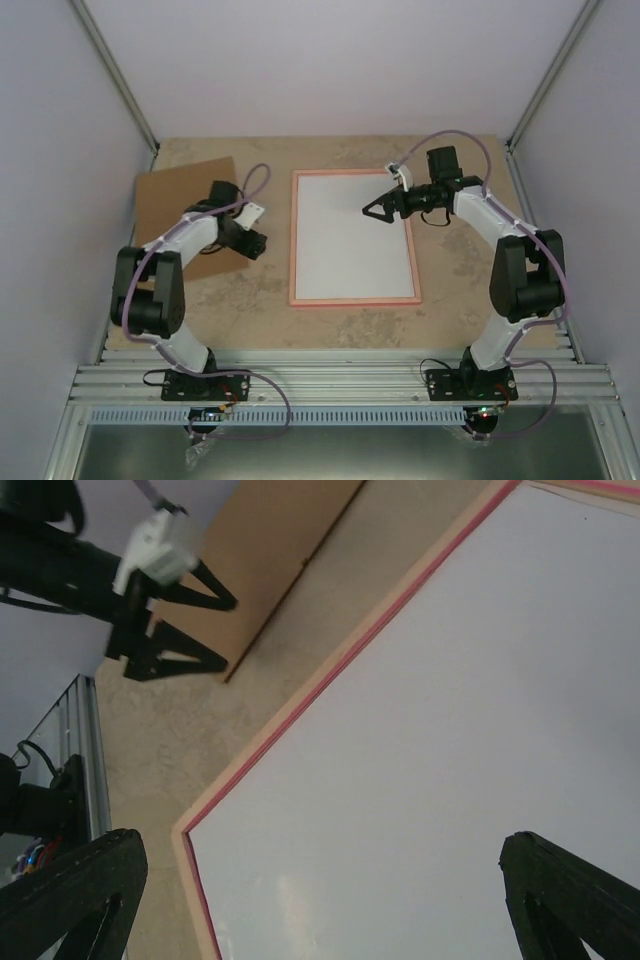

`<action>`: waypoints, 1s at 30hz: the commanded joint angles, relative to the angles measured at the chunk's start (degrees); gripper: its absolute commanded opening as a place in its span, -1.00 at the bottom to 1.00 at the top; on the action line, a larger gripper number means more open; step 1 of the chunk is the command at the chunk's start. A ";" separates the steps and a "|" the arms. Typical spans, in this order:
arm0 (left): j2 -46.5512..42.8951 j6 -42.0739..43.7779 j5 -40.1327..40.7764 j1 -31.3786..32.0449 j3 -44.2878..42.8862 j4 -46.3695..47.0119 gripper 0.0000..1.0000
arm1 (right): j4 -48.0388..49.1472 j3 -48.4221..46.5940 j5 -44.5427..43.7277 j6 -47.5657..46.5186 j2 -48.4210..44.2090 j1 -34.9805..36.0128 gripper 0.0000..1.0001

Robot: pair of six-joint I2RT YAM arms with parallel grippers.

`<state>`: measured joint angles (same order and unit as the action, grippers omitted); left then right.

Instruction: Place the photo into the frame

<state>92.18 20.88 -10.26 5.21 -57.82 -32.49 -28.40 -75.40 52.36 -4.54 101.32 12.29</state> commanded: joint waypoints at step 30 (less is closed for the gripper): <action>11.62 -9.26 0.17 -2.00 -15.54 8.83 0.87 | 4.79 4.12 10.19 2.88 -2.58 -6.24 0.95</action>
<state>110.72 19.75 -12.51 12.53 -76.47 -28.62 -26.33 -72.31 60.62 -3.22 99.79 5.76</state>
